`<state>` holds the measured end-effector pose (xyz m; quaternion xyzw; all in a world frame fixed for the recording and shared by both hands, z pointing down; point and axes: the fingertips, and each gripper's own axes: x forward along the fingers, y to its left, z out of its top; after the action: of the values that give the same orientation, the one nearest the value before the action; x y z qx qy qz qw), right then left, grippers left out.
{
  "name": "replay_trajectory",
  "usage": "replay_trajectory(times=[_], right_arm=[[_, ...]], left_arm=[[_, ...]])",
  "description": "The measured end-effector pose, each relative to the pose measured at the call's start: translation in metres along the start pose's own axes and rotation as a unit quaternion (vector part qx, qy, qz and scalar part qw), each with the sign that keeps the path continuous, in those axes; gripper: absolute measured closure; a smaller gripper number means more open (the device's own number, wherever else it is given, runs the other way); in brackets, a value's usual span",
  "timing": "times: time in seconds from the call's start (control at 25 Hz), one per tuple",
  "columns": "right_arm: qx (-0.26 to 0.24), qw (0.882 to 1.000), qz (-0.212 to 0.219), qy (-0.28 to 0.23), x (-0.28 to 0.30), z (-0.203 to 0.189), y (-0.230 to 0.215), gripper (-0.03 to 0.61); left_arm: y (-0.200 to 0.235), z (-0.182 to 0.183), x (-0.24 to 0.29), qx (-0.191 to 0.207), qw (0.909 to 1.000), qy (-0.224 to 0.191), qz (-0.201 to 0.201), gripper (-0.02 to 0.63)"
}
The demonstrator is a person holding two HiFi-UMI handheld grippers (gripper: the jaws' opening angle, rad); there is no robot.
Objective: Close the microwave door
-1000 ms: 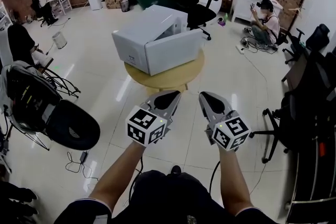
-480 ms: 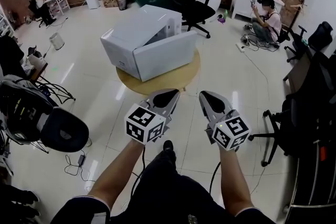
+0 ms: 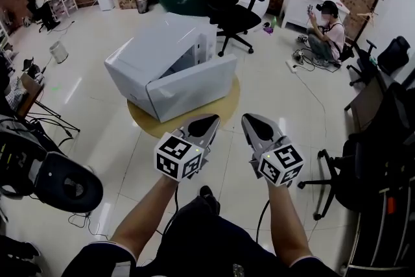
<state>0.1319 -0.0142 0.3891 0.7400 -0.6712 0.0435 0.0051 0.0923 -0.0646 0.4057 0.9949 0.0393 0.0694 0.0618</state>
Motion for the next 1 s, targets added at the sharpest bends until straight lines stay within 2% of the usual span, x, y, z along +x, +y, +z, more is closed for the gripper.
replay_trajectory(times=[0.4, 1.0], right_arm=[[0.003, 1.0, 0.014, 0.017, 0.081, 0.002, -0.067, 0.577], [-0.016, 0.999, 0.024, 0.045, 0.145, -0.005, -0.114, 0.577]], left_arm=[[0.075, 0.005, 0.053, -0.027, 0.9989, 0.007, 0.037, 0.609], [0.126, 0.011, 0.08, -0.046, 0.9941, -0.01, 0.098, 0.609]])
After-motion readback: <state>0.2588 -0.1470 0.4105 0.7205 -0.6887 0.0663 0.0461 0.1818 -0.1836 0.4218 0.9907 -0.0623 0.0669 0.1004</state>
